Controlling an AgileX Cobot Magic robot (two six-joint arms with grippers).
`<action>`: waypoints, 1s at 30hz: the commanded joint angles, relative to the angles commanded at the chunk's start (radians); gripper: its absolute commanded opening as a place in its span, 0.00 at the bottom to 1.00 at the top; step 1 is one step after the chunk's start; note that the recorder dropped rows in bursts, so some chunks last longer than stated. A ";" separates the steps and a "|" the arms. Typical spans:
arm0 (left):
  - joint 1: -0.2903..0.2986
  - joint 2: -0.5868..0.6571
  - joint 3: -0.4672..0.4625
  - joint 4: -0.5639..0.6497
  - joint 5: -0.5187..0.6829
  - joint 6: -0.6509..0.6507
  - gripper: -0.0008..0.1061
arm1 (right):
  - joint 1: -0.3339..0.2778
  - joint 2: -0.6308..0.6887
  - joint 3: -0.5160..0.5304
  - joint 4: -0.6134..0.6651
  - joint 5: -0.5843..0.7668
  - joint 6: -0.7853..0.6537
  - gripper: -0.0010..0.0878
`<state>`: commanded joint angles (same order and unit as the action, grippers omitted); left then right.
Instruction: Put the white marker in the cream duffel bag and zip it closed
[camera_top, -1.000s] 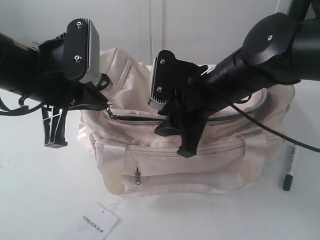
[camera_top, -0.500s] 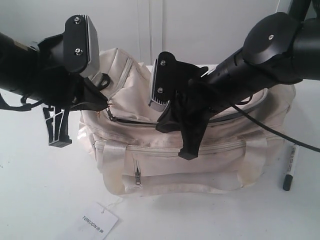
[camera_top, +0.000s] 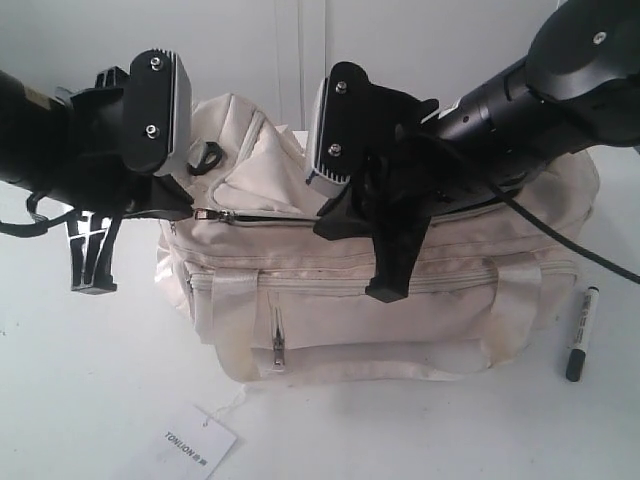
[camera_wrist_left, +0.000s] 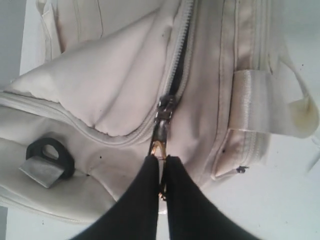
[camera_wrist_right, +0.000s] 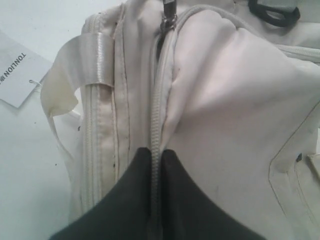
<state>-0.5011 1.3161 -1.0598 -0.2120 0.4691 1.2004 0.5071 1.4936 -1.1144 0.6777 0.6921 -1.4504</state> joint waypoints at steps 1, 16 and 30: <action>0.000 0.000 0.000 0.018 -0.002 0.000 0.01 | 0.000 0.000 0.000 0.000 0.002 0.002 0.01; 0.000 0.000 0.000 0.173 -0.103 0.000 0.01 | 0.000 0.000 0.000 0.000 0.010 0.015 0.01; 0.025 0.051 0.000 0.212 -0.122 -0.007 0.01 | 0.000 0.000 0.000 0.000 0.041 0.015 0.01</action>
<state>-0.4758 1.3673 -1.0598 0.0000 0.3476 1.1934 0.5071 1.4936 -1.1144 0.6777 0.7328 -1.4356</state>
